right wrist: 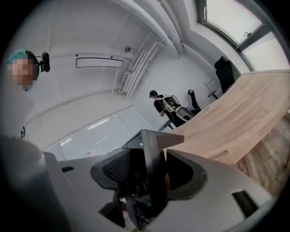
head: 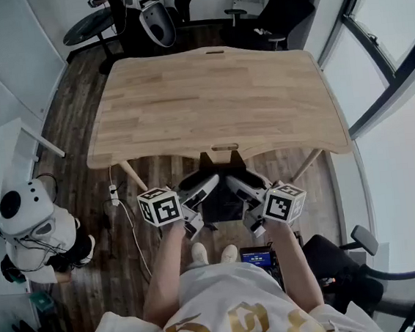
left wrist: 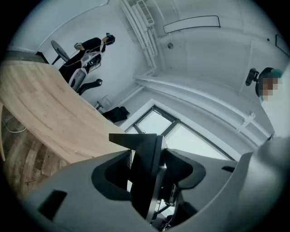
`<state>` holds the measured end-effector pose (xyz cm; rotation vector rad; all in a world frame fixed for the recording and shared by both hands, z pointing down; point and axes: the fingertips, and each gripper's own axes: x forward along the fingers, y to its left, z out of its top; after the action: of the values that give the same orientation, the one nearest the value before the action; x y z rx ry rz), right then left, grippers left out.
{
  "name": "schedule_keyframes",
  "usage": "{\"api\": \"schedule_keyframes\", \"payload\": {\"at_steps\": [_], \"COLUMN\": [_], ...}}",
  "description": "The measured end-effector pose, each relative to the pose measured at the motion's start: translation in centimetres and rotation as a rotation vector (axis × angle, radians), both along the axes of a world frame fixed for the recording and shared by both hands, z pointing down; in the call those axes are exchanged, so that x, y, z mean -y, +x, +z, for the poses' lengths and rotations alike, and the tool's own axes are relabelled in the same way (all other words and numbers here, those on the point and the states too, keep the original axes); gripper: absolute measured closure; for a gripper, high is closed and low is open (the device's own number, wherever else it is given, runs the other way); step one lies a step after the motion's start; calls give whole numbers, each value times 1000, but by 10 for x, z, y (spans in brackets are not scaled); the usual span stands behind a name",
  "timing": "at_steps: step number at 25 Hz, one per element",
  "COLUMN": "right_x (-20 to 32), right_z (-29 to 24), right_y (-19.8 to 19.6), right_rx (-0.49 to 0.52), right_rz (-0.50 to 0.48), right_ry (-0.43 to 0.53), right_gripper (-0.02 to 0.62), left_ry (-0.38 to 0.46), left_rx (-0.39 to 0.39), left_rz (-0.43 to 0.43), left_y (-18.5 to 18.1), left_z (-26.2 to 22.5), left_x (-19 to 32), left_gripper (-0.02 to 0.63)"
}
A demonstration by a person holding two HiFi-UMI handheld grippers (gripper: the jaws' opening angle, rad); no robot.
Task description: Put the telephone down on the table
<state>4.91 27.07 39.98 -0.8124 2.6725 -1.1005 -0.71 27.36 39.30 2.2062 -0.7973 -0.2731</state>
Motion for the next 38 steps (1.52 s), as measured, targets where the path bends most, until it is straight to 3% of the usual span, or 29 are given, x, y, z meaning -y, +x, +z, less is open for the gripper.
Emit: {"api": "schedule_keyframes", "payload": {"at_steps": [18, 28, 38], "right_x": [3, 10, 59], "right_z": [-6, -5, 13], "right_y": [0, 18, 32], "right_rx": [17, 30, 23], "right_rz": [-9, -27, -25], "right_ry": [24, 40, -7], "right_gripper": [367, 367, 367], "left_ry": [12, 22, -8], "left_rx": [14, 26, 28], "left_rz": [-16, -20, -1], "left_y": [0, 19, 33], "left_z": [-6, -7, 12], "left_x": [1, 7, 57], "left_gripper": [382, 382, 382]}}
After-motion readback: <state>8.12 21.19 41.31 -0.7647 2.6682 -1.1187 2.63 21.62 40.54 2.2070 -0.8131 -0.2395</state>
